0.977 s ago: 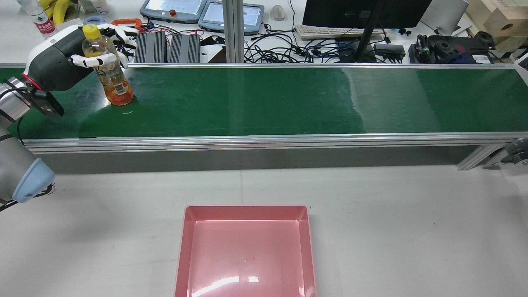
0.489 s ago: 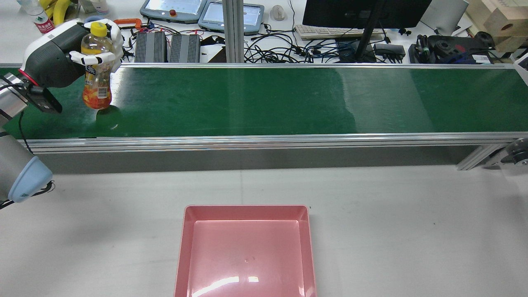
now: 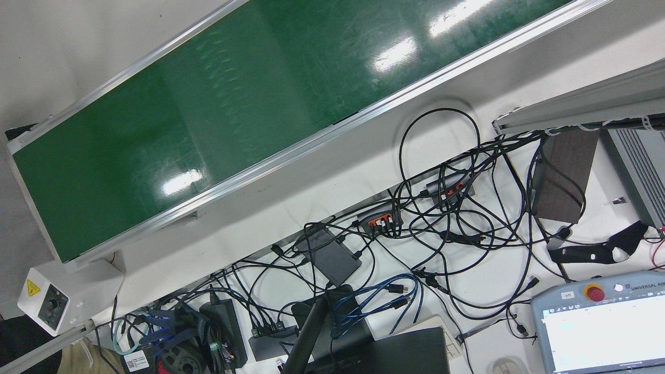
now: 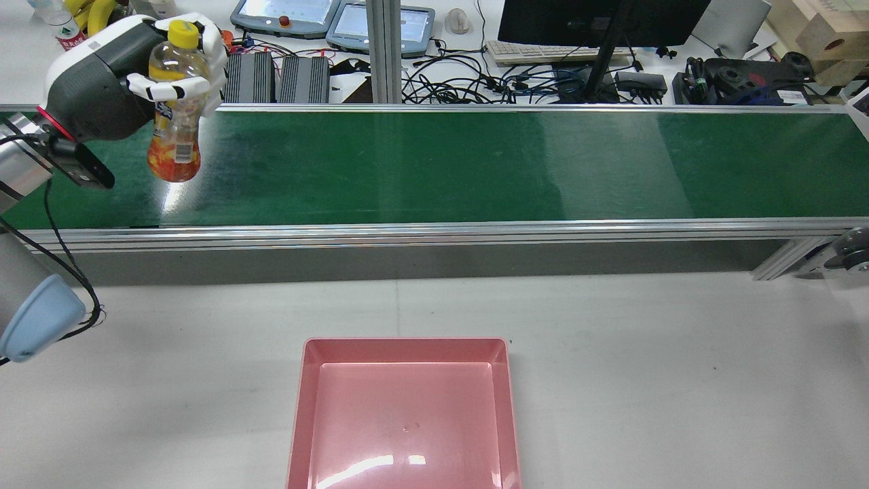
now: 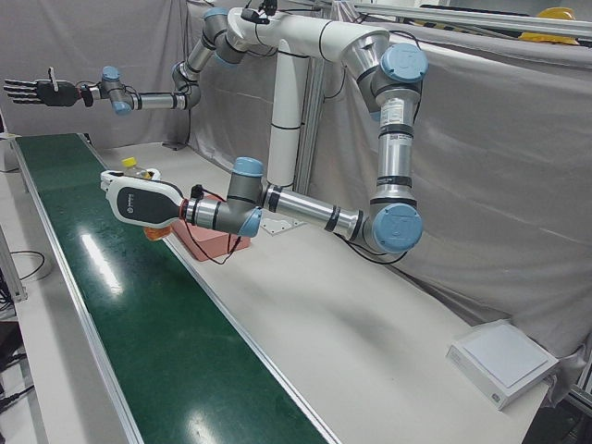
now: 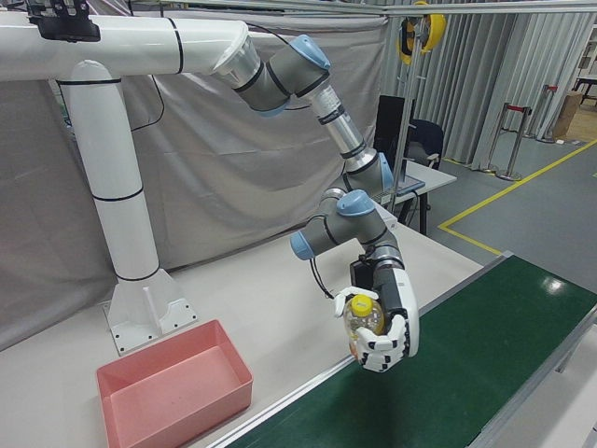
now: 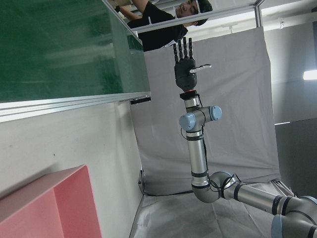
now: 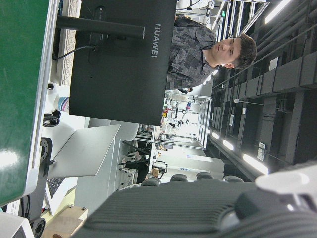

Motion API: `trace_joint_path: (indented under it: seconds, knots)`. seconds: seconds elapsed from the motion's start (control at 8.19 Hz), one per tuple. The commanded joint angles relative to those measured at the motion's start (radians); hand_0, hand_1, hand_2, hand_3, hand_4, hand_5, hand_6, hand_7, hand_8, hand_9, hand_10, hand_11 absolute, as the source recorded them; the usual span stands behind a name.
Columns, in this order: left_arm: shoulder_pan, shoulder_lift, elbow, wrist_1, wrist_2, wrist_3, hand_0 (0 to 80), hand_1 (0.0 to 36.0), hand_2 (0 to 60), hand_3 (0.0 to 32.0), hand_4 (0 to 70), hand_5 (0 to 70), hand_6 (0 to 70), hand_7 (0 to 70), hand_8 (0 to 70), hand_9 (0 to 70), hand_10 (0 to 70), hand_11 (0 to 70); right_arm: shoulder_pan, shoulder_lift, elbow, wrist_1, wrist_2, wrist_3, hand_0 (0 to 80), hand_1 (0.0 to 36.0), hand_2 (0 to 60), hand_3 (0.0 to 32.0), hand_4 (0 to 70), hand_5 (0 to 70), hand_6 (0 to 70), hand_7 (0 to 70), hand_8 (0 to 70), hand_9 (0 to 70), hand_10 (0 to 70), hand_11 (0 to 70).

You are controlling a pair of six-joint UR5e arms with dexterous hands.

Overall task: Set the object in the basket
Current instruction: 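Carry the held bottle with the left hand over the pink tray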

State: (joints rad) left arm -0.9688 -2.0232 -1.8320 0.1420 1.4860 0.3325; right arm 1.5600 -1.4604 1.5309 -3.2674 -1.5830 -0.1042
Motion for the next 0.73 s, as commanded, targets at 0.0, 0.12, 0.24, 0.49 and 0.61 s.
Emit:
trace_joint_path:
  seconds: [0.0, 0.12, 0.24, 0.49, 0.61]
  knots:
    - [0.172, -0.035, -0.062, 0.062, -0.003, 0.037, 47.9, 34.6, 60.0, 0.0, 28.2, 70.0, 36.9, 67.4, 47.0, 67.5, 52.3, 70.0, 0.000, 0.000, 0.000, 0.000, 0.000, 0.001, 0.0, 0.0, 0.0, 0.0, 0.0, 0.0, 0.0, 0.0, 0.0, 0.0, 0.0, 0.0]
    - [0.214, -0.043, -0.075, 0.082, -0.003, 0.075, 48.4, 35.2, 60.0, 0.0, 28.1, 70.0, 35.6, 66.3, 45.8, 65.8, 51.1, 70.0, 0.000, 0.000, 0.000, 0.000, 0.000, 0.000, 0.0, 0.0, 0.0, 0.0, 0.0, 0.0, 0.0, 0.0, 0.0, 0.0, 0.0, 0.0]
    - [0.261, -0.081, -0.102, 0.138, -0.006, 0.098, 48.4, 35.3, 60.0, 0.0, 26.7, 70.0, 33.8, 64.8, 44.5, 64.3, 50.5, 70.0, 0.000, 0.000, 0.000, 0.000, 0.000, 0.001, 0.0, 0.0, 0.0, 0.0, 0.0, 0.0, 0.0, 0.0, 0.0, 0.0, 0.0, 0.0]
    - [0.362, -0.174, -0.139, 0.246, -0.010, 0.138, 49.0, 36.0, 60.0, 0.0, 24.6, 70.0, 29.8, 61.2, 42.2, 61.4, 49.8, 70.0, 0.000, 0.000, 0.000, 0.000, 0.000, 0.001, 0.0, 0.0, 0.0, 0.0, 0.0, 0.0, 0.0, 0.0, 0.0, 0.0, 0.0, 0.0]
    - [0.414, -0.214, -0.139, 0.286, -0.021, 0.166, 48.8, 35.8, 60.0, 0.0, 23.9, 70.0, 28.1, 59.1, 40.5, 59.0, 48.8, 70.0, 0.000, 0.000, 0.000, 0.000, 0.000, 0.000, 0.0, 0.0, 0.0, 0.0, 0.0, 0.0, 0.0, 0.0, 0.0, 0.0, 0.0, 0.0]
